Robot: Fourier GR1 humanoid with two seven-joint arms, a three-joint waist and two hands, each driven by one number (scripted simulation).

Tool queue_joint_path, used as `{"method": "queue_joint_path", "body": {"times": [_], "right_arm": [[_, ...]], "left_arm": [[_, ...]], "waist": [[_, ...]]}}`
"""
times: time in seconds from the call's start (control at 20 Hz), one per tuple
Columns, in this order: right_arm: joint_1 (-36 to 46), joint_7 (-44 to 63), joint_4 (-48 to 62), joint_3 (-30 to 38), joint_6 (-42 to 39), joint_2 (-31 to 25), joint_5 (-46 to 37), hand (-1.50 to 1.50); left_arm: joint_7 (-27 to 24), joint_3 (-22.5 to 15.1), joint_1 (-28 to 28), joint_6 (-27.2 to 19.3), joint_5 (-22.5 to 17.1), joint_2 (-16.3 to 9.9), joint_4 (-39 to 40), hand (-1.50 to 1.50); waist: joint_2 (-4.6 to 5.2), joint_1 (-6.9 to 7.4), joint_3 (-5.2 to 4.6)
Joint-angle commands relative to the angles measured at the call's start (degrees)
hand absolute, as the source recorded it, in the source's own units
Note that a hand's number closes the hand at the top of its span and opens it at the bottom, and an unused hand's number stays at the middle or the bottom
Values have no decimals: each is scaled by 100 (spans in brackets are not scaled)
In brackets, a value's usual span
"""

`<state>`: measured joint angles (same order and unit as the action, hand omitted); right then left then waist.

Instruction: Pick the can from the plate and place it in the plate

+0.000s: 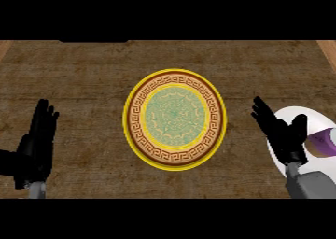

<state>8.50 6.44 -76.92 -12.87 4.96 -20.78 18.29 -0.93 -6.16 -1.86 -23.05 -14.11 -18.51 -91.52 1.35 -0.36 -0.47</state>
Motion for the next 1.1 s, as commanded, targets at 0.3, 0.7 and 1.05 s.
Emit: {"method": "queue_joint_path", "body": {"times": [0.3, 0.7, 1.05], "right_arm": [[1143, -1377, -556, 728, -2341, -2412, -537, 150], [177, -4573, 1694, 1824, -4498, -2534, 147, -150], [162, -6144, 2349, 1395, -4271, -3311, -1468, -150]], "left_arm": [[445, -282, 250, 506, 106, -334, 356, 0], [665, -391, 745, 887, 12, -335, 717, 0], [773, -427, 1059, 1040, 12, -278, 961, 0]], "waist": [[-282, -166, -41], [6, -11, 102], [-29, 148, 90]]}}
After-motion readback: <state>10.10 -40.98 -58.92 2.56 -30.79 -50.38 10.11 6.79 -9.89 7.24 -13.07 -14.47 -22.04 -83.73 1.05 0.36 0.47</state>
